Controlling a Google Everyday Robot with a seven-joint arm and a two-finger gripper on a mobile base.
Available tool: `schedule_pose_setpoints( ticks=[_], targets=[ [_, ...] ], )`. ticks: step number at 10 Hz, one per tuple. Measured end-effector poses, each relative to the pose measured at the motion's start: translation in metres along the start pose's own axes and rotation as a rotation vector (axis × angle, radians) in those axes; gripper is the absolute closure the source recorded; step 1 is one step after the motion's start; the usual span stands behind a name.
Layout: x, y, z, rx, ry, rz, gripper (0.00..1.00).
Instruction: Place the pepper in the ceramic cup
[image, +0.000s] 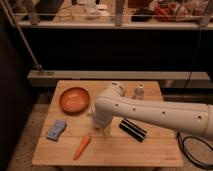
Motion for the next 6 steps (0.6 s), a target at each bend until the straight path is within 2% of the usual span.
schedule_pose_setpoints(
  ticks=[6],
  targets=[
    [-0.012, -0.008, 0.029, -0.005, -0.016, -0.103, 0.2]
  ],
)
